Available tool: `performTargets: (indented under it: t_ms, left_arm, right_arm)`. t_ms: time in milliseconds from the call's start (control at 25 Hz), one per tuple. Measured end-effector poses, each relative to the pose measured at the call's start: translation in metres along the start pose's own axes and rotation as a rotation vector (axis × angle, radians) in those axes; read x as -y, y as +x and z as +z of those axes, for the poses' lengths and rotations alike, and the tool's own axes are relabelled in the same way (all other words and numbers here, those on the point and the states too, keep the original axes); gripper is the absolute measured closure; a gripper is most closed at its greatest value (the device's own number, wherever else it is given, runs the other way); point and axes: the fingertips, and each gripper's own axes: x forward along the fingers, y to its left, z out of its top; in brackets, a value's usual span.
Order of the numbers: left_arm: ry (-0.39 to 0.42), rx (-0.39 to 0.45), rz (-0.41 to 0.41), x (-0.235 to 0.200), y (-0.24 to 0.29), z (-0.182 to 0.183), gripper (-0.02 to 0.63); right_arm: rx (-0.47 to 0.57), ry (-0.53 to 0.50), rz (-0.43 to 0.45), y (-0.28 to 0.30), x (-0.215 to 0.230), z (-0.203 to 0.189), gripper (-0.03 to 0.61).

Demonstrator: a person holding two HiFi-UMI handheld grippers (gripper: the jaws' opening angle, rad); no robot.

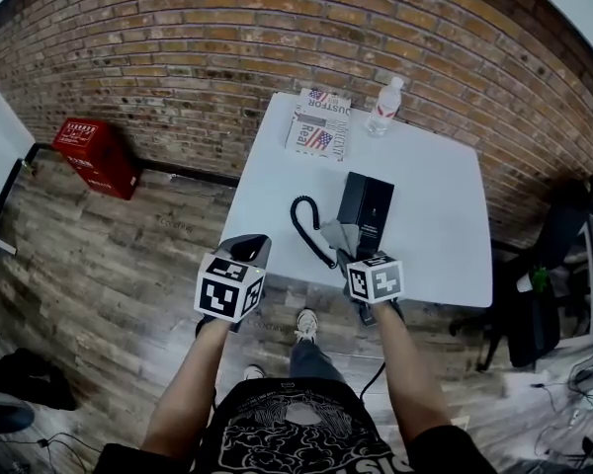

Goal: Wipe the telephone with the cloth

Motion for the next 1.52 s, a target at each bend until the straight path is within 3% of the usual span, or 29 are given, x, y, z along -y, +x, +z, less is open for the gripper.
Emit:
performTargets:
  t_ms: [440,1040,1320,1520]
  left_arm:
    - [0.016,-0.001,-0.024,0.008,0.002,-0.001,0.607]
    - [0.034,0.005,-0.071,0.017,0.042,0.025,0.607]
    - [0.031,0.017,-0.065,0.013,0.066,0.044,0.607]
    - [0.02,0.02,-0.048,0.005,0.078,0.051,0.607]
  right_arm:
    - [0.014,-0.042,-0.014,-0.011,-0.006,0.001,0.568]
    - [0.231,-0.121,-0.106,-0.071,0.043,0.113,0.568]
    - [0.258,-0.145,-0.123,-0.072,0.078,0.15,0.568]
    - [0.221,-0.172,-0.121,-0.055,0.101,0.16,0.568]
